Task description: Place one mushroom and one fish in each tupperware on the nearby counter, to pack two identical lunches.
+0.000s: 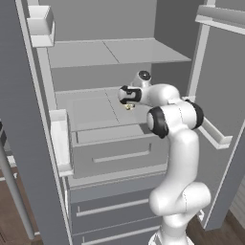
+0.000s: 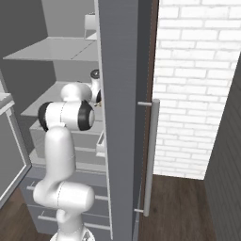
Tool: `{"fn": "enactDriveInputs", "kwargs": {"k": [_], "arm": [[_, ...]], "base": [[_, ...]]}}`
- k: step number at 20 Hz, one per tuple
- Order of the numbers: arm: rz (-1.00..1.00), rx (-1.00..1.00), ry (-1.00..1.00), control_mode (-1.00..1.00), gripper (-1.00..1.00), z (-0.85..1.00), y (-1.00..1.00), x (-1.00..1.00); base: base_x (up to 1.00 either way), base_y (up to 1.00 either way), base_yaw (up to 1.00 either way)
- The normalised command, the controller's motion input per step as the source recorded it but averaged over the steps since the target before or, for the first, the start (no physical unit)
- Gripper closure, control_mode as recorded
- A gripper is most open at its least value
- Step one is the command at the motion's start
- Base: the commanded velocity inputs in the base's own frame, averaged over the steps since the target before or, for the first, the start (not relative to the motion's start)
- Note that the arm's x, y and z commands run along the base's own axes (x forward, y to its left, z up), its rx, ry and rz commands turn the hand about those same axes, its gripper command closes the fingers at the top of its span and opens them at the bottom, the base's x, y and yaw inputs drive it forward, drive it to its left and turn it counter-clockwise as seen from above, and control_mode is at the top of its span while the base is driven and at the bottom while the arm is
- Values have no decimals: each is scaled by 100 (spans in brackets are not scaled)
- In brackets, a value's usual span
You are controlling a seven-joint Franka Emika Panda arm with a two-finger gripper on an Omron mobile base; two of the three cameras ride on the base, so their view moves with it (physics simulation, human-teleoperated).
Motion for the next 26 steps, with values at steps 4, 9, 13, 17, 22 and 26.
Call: {"fn": "enactDriveInputs", "kwargs": {"k": [4, 9, 13, 17, 22, 26], "arm": [[0, -3, 0, -100, -100, -13, 0, 6], [-4, 0, 0, -100, -100, -35, 0, -37], [-4, 0, 0, -100, -100, -47, 0, -58], [0, 0, 0, -100, 100, -36, 4, 4], [2, 0, 0, -100, 100, -12, 0, 29], [4, 1, 0, -100, 100, 0, -1, 11]], "base": [[0, 0, 0], [0, 0, 0], [0, 0, 0], [0, 0, 0], [0, 0, 0], [0, 0, 0]]}}
